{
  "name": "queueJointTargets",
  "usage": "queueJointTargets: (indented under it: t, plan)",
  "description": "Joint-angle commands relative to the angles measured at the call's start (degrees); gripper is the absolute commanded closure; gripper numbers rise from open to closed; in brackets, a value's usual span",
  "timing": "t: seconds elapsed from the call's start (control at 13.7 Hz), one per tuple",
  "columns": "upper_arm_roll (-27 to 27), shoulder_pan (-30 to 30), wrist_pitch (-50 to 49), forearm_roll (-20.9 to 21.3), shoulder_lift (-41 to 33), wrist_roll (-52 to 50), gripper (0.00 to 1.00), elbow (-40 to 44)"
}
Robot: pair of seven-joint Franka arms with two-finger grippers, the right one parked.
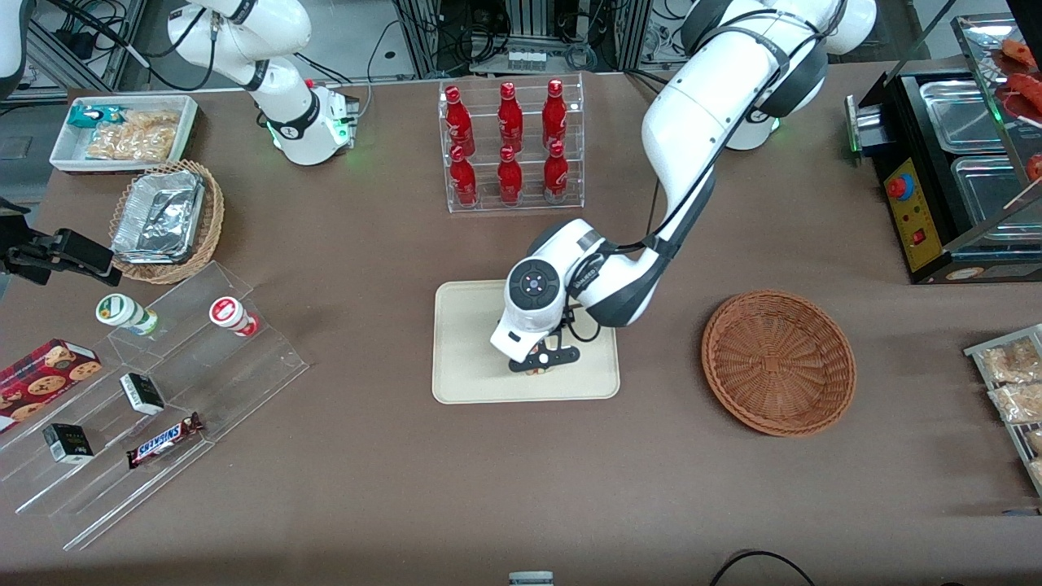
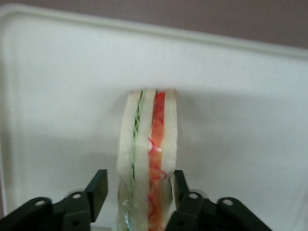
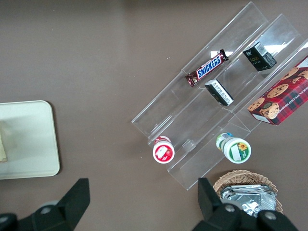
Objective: Place sandwich from basket to tray
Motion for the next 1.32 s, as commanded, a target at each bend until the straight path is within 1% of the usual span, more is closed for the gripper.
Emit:
queueJointTargets:
  t: [0.0,0.22,0.29,0.37,0.51,0.66,0.88,1.1,1.24]
  plan:
    - [2.9,1.04,-2.9,0.23,-6.1,-0.26,0.0,-0.14]
    - [2.82,8.58,-11.58,-0.3,-13.48,1.32,0.0,-1.63]
    - [2.82,10.87,-13.61,-0.74,-16.55,3.07,0.0,-3.81]
    - [2.82,13.07,-14.59,-0.74,-20.06,6.48,0.0,-7.66]
    - [2.82,20.27,-15.56,-1.44,-28.32,18.06,0.0,-16.45]
    - [2.9,26.42,-18.97,-2.06,-34.22,27.21,0.0,-21.13]
    - [2.91,32.93,-28.55,-2.15,-39.42,34.44,0.0,-20.8]
    - [2.99,36.28,-35.67,-2.15,-44.78,37.44,0.0,-20.36]
    - [2.99,36.91,-37.36,-2.15,-47.68,40.34,0.0,-20.0]
